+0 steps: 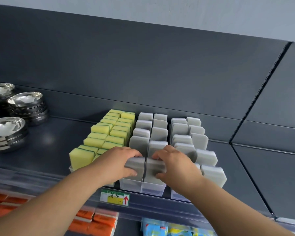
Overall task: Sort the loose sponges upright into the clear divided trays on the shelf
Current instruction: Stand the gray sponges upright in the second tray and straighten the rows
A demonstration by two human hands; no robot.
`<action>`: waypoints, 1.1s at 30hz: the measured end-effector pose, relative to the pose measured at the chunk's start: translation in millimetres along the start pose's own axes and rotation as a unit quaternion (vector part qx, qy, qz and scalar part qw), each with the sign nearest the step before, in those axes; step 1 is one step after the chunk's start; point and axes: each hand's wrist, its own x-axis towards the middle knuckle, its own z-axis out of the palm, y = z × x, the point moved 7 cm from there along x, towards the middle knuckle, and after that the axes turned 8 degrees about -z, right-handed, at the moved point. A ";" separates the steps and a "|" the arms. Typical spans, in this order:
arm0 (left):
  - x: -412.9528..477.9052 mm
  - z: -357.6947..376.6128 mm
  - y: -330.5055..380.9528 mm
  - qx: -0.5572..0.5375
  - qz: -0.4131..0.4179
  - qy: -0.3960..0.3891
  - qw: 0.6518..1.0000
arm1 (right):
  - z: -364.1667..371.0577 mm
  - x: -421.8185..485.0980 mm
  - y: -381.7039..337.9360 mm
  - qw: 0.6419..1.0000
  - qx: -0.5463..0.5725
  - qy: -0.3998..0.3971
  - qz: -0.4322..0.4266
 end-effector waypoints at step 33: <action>84.2 -13.2 -5.6 0.120 -0.017 -0.003 0.993 | -6.9 62.2 38.1 0.998 -0.037 -0.050 0.016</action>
